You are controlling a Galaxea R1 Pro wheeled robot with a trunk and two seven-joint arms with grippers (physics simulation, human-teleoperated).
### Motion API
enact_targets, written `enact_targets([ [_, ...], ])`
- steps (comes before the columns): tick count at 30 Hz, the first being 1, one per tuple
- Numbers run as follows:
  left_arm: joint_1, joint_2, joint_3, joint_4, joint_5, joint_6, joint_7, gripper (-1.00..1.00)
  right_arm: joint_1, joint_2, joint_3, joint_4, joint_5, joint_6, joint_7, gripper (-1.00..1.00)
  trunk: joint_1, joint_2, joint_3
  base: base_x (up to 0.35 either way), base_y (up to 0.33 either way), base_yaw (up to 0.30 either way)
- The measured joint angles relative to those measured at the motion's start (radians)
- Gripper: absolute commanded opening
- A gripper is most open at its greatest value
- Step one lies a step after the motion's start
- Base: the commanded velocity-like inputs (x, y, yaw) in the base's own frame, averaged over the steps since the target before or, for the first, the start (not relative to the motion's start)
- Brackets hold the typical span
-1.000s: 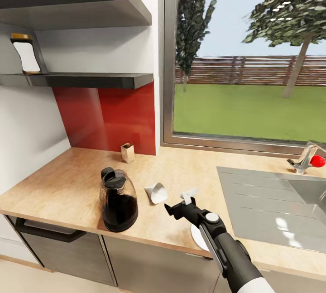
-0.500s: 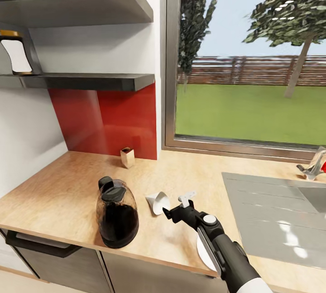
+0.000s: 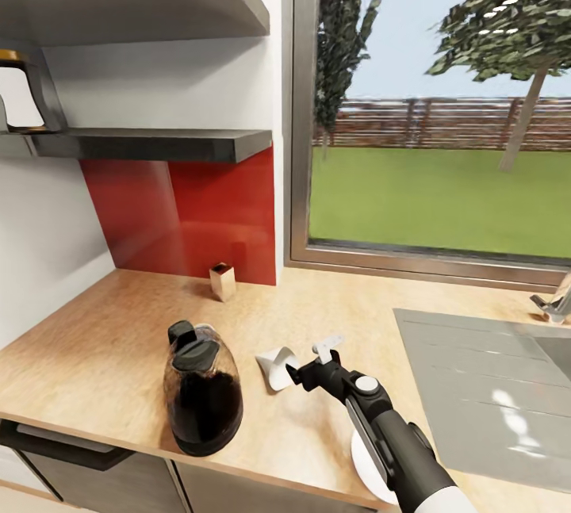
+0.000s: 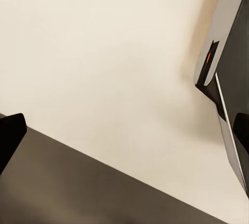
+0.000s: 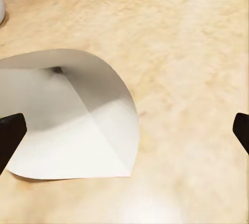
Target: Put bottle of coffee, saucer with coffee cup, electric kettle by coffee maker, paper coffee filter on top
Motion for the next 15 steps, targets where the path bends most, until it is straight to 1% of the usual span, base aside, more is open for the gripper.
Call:
enact_targets([
  [3, 0.0, 0.0, 0.0, 0.0, 0.0, 0.0, 0.0, 1.0, 0.0, 0.0, 0.0, 0.001, 0.005, 0.0, 0.0, 1.0, 0.0, 0.0, 0.0, 0.015, 0.001, 0.0],
  [8, 0.0, 0.002, 0.0, 0.0, 0.0, 0.0, 0.0, 1.0, 0.0, 0.001, 0.0, 0.018, 0.009, -0.002, 0.0, 1.0, 0.0, 0.0, 0.0, 0.151, 0.113, 0.0],
  [15, 0.0, 0.002, 0.0, 0.0, 0.0, 0.0, 0.0, 1.0, 0.0, 0.002, 0.001, 0.027, 0.01, -0.002, 0.0, 1.0, 0.0, 0.0, 0.0, 0.116, 0.013, 0.0],
])
